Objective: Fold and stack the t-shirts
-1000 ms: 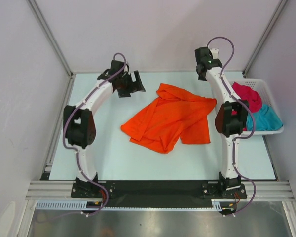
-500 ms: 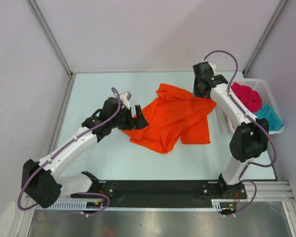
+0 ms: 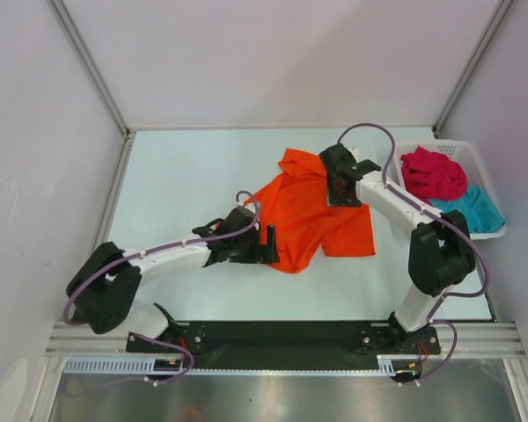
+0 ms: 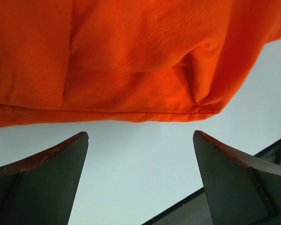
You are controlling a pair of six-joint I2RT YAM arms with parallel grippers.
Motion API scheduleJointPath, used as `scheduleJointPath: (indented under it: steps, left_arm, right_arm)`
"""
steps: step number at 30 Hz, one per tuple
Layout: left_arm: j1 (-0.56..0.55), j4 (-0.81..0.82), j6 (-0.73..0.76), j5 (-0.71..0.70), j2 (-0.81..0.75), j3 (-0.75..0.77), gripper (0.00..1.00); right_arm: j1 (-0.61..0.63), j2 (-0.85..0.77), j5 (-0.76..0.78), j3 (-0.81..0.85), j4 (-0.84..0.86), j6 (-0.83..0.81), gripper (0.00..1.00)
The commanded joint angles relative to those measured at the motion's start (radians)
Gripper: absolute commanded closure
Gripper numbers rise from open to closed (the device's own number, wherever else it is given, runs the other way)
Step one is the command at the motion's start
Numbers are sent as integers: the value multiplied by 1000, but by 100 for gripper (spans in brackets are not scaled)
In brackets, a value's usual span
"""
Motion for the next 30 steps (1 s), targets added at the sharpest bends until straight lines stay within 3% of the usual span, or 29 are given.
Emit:
scheduleJointPath:
  steps: [1, 15, 17, 19, 20, 21, 30]
  left_arm:
    - [-27, 117, -34, -24, 71, 8, 0]
    - [-43, 175, -31, -48, 202, 24, 3]
    - [-43, 186, -26, -33, 220, 34, 11]
    - [-43, 203, -18, -7, 223, 47, 48]
    - [-43, 196, -23, -13, 222, 51, 81]
    - [-43, 169, -26, -27, 219, 59, 100]
    - [20, -38, 28, -120, 58, 178, 100]
  right_arm:
    - [24, -5, 2, -25, 16, 31, 51]
    - [61, -51, -10, -88, -8, 55, 52]
    - [61, -58, -7, -88, -13, 57, 52]
    - [62, -70, -9, -93, -21, 58, 52]
    - [61, -78, -7, -96, -25, 58, 52]
    - [61, -83, -6, -100, -27, 58, 52]
    - [62, -136, -1, -145, -38, 60, 52]
